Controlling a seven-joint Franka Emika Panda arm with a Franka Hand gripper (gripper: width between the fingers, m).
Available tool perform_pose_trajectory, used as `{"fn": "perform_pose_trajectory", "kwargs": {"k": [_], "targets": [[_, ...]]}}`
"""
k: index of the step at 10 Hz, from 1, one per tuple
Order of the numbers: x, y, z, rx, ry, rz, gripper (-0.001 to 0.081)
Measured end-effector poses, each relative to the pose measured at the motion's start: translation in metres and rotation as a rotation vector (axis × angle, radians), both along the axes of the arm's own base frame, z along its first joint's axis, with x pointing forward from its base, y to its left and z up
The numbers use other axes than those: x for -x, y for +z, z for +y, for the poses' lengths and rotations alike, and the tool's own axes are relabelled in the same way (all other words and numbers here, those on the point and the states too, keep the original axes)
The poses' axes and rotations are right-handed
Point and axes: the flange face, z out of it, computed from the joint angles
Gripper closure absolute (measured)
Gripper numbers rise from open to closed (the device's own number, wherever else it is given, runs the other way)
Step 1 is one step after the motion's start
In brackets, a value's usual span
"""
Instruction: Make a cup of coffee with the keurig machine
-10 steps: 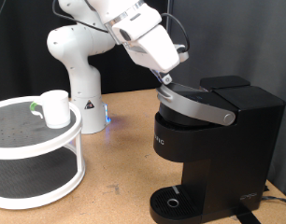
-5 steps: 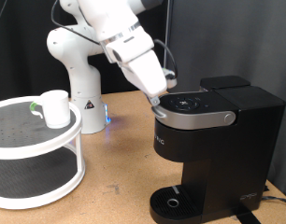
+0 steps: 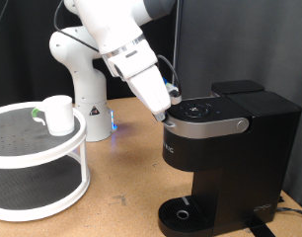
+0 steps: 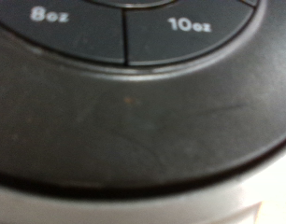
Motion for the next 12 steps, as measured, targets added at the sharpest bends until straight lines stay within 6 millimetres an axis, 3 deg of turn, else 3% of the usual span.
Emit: {"fn": "perform_pose_trajectory", "kwargs": {"k": [4,11,12], "targets": [[0.001,0.002,-0.005,-0.064,0.007,-0.005,0.0806],[0.002,0.068,-0.033,-0.282,-0.023,-0.041,0.0806],[0.002,0.065,-0.033,-0.273,-0.027,-0.044,0.0806]]}}
